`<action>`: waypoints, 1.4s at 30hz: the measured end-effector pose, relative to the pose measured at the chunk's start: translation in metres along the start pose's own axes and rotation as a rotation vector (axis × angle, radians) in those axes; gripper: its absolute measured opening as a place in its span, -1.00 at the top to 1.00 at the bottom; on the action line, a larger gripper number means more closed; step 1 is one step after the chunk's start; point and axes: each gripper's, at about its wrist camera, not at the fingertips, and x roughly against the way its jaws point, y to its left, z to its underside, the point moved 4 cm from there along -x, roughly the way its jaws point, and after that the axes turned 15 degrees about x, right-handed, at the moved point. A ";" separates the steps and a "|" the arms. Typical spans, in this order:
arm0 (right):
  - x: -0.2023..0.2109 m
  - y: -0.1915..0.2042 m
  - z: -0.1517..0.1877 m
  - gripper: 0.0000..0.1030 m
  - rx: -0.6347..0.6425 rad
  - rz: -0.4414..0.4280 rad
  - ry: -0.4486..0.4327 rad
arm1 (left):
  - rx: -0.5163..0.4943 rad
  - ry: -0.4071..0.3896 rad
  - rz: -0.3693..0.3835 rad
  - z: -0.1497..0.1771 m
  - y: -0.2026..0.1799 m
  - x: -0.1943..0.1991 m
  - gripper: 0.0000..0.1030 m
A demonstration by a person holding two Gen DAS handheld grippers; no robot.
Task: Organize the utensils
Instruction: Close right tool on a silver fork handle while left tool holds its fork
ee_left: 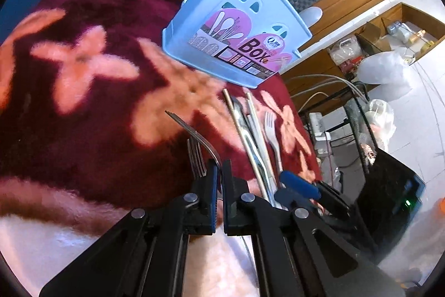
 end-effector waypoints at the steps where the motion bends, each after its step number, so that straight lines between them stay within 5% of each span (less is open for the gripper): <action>1: 0.000 0.005 0.001 0.22 0.013 -0.009 0.003 | 0.002 0.001 -0.002 0.000 0.001 0.000 0.99; 16: -0.009 0.038 0.012 0.43 0.103 -0.065 0.055 | 0.000 -0.019 0.067 0.000 0.000 0.008 0.99; 22: -0.015 0.041 0.015 0.79 0.103 -0.044 0.035 | -0.022 -0.046 0.059 0.001 -0.003 0.014 0.99; 28: -0.019 0.046 0.012 0.78 0.131 0.013 0.000 | -0.013 -0.070 0.066 -0.004 0.000 0.023 0.99; 36: -0.008 0.044 0.013 0.82 0.175 0.066 -0.008 | 0.086 0.037 0.256 -0.010 -0.005 0.026 0.99; 42: -0.006 0.042 0.012 0.80 0.161 0.058 -0.019 | 0.071 0.019 0.221 -0.008 -0.011 0.027 0.99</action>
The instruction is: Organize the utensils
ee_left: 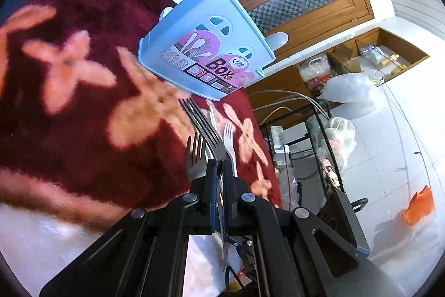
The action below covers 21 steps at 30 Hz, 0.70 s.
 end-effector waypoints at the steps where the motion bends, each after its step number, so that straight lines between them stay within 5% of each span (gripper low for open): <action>1: 0.001 0.000 0.001 0.80 -0.003 -0.005 -0.007 | 0.001 -0.002 -0.010 -0.001 0.000 -0.001 0.99; 6: 0.007 0.002 0.003 0.82 -0.001 -0.030 -0.013 | 0.035 0.018 0.009 -0.005 0.003 -0.003 1.00; 9: 0.017 -0.007 0.004 0.81 -0.053 -0.035 -0.048 | 0.032 0.007 -0.060 -0.009 0.005 0.000 0.90; 11: 0.023 -0.015 0.004 0.81 -0.074 -0.030 -0.067 | 0.039 0.012 -0.085 -0.010 0.007 0.002 0.59; 13: 0.028 -0.023 0.003 0.80 -0.088 -0.005 -0.072 | 0.029 0.004 -0.111 -0.009 0.008 0.003 0.49; 21: 0.033 -0.057 0.008 0.73 -0.156 0.057 -0.074 | -0.024 -0.047 -0.227 -0.007 0.006 0.003 0.49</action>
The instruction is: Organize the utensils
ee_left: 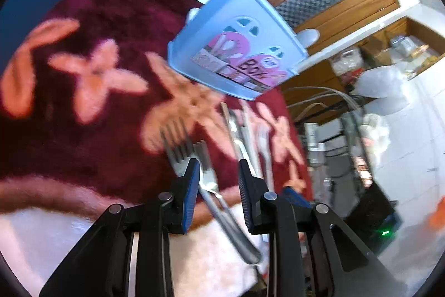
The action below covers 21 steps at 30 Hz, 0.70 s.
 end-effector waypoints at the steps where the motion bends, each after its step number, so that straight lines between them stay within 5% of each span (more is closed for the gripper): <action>1: 0.000 -0.002 0.000 0.72 -0.005 0.000 -0.003 | -0.007 -0.020 -0.033 -0.001 0.002 -0.001 0.49; 6: 0.000 -0.008 0.002 0.55 -0.020 -0.001 -0.012 | -0.031 -0.083 -0.129 -0.007 0.012 -0.004 0.49; 10: -0.003 -0.010 0.003 0.55 -0.021 0.006 -0.008 | -0.042 -0.122 -0.121 -0.011 0.014 -0.006 0.29; 18: -0.008 -0.015 0.007 0.55 -0.037 0.008 0.004 | -0.060 -0.144 -0.091 -0.019 0.018 -0.020 0.30; 20: -0.009 -0.016 0.007 0.55 -0.042 0.008 0.007 | -0.064 -0.152 -0.074 -0.018 0.018 -0.021 0.67; 21: -0.010 -0.016 0.007 0.55 -0.043 0.008 0.008 | -0.067 -0.152 -0.065 -0.018 0.017 -0.021 0.69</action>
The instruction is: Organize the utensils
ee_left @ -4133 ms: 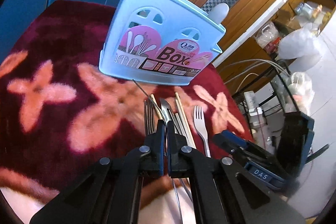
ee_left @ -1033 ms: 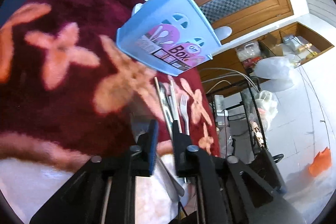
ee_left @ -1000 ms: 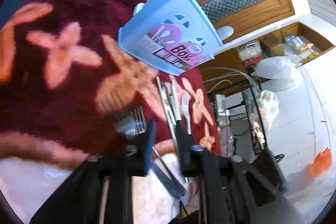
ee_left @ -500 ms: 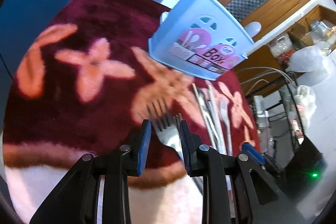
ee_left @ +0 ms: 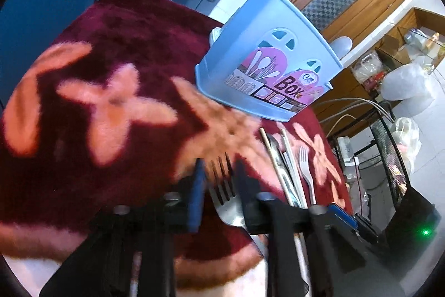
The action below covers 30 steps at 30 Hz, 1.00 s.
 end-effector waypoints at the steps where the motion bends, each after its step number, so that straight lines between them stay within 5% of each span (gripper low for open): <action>1: -0.001 0.000 0.000 0.55 0.000 0.000 0.001 | -0.002 -0.003 0.010 0.000 -0.001 0.001 0.83; 2: -0.001 0.000 0.000 0.55 0.002 0.000 0.001 | -0.009 -0.007 0.024 0.001 -0.003 0.003 0.99; 9: -0.004 0.011 -0.006 0.55 0.026 -0.020 0.002 | -0.057 -0.055 0.025 0.003 -0.015 0.026 1.00; 17: -0.022 0.038 -0.014 0.53 0.065 -0.096 0.045 | -0.186 -0.184 -0.060 -0.002 -0.029 0.070 1.00; 24: -0.045 0.061 -0.016 0.53 0.096 -0.165 0.107 | -0.212 -0.270 -0.089 -0.013 -0.032 0.097 1.00; 30: -0.062 0.074 -0.015 0.53 0.135 -0.140 0.149 | -0.211 -0.319 -0.109 -0.020 -0.030 0.113 1.00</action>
